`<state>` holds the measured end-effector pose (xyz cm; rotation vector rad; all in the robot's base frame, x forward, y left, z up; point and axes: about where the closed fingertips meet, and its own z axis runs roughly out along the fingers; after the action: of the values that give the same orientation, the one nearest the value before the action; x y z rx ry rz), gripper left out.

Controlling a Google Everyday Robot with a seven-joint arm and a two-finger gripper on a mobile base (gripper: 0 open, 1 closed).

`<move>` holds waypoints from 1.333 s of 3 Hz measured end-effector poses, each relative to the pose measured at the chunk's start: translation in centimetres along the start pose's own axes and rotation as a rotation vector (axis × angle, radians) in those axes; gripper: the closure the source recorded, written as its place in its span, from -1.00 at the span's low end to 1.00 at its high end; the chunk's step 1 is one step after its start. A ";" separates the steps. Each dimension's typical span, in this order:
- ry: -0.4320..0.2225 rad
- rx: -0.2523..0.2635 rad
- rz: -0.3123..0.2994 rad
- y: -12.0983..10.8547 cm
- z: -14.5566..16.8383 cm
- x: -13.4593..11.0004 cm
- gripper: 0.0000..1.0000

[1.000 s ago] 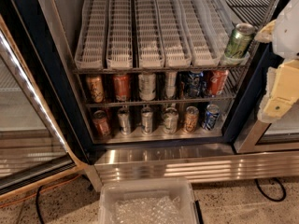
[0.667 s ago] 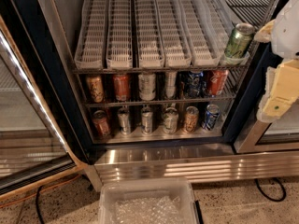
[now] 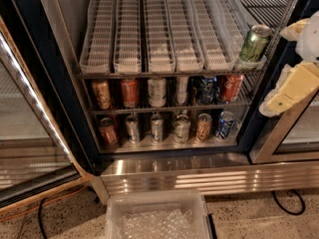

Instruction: Pick green can from top shelf of fridge

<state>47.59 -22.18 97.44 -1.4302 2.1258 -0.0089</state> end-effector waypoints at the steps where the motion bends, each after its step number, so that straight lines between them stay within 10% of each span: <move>1: -0.135 0.088 0.051 -3.1 0.2 -1.2 -1.00; 4: -0.185 0.147 0.142 -5.5 2.9 1.9 -1.00</move>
Offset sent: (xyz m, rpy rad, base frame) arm 0.0247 -0.0041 0.0073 0.0955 -0.0877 -0.0324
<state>53.04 -25.25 95.88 -1.1482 2.0245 0.0205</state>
